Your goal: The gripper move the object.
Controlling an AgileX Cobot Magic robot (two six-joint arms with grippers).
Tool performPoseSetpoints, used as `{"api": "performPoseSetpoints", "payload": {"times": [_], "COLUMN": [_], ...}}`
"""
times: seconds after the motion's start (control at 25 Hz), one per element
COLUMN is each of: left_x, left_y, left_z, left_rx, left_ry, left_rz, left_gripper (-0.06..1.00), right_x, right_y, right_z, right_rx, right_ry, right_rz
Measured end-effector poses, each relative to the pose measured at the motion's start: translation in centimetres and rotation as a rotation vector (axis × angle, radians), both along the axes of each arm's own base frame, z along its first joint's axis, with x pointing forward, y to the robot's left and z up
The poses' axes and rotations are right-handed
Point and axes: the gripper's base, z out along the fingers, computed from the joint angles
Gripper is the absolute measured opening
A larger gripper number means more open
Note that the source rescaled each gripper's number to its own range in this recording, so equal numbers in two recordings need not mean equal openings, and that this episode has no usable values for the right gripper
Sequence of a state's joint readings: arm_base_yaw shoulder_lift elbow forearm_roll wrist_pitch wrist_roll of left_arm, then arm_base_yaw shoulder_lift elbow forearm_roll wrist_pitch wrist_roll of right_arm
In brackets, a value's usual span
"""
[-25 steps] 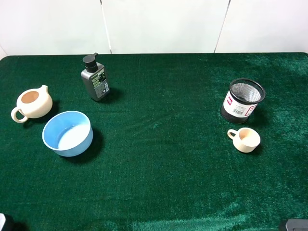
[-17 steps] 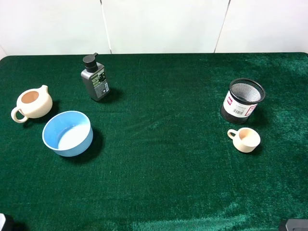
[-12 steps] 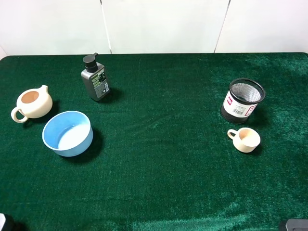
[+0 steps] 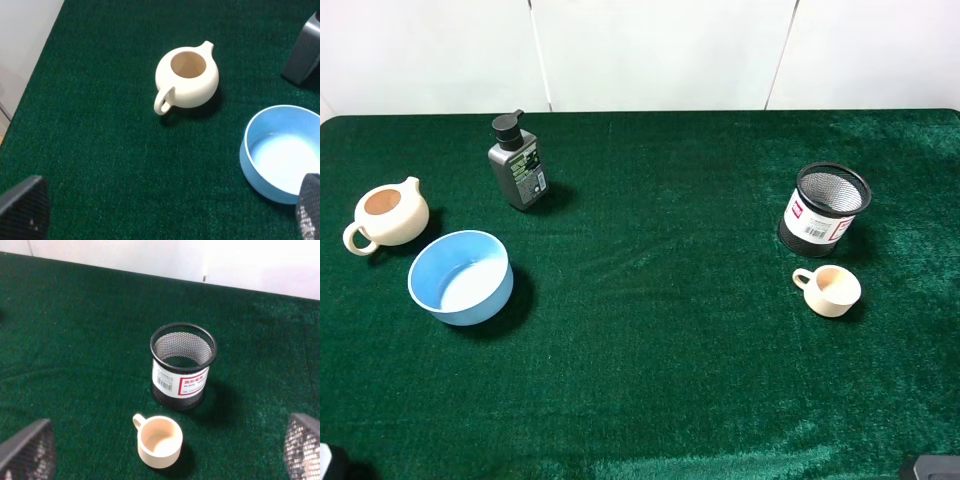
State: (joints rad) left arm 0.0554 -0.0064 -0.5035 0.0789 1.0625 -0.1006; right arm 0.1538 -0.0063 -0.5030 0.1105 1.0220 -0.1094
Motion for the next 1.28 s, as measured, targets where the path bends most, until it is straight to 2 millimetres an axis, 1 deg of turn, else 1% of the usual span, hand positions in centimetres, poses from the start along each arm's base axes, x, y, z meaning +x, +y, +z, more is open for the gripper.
{"api": "performPoseSetpoints", "payload": {"times": [0.44, 0.72, 0.8, 0.92, 1.04, 1.28], "left_x": [0.0, 0.1, 0.5, 2.1, 4.3, 9.4], "left_y": [0.0, 0.0, 0.0, 0.0, 0.1, -0.2], "left_z": [0.1, 1.0, 1.3, 1.9, 2.6, 2.9], "left_rx": [0.000, 0.043, 0.061, 0.090, 0.139, 0.168], "left_ry": [-0.006, -0.091, -0.106, -0.092, -0.083, -0.055], "left_rz": [-0.001, -0.021, -0.030, -0.047, -0.074, -0.162], "left_gripper": [1.00, 1.00, 1.00, 1.00, 1.00, 1.00], "right_x": [0.0, 0.0, 0.0, 0.0, 0.0, 0.0], "right_y": [0.0, 0.0, 0.0, 0.0, 0.0, 0.0], "right_z": [0.0, 0.0, 0.0, 0.0, 0.0, 0.0], "right_rx": [0.000, 0.000, 0.000, 0.000, 0.000, 0.000], "right_ry": [0.000, 0.000, 0.000, 0.000, 0.000, 0.000], "right_rz": [0.000, 0.000, 0.000, 0.000, 0.000, 0.000]}}
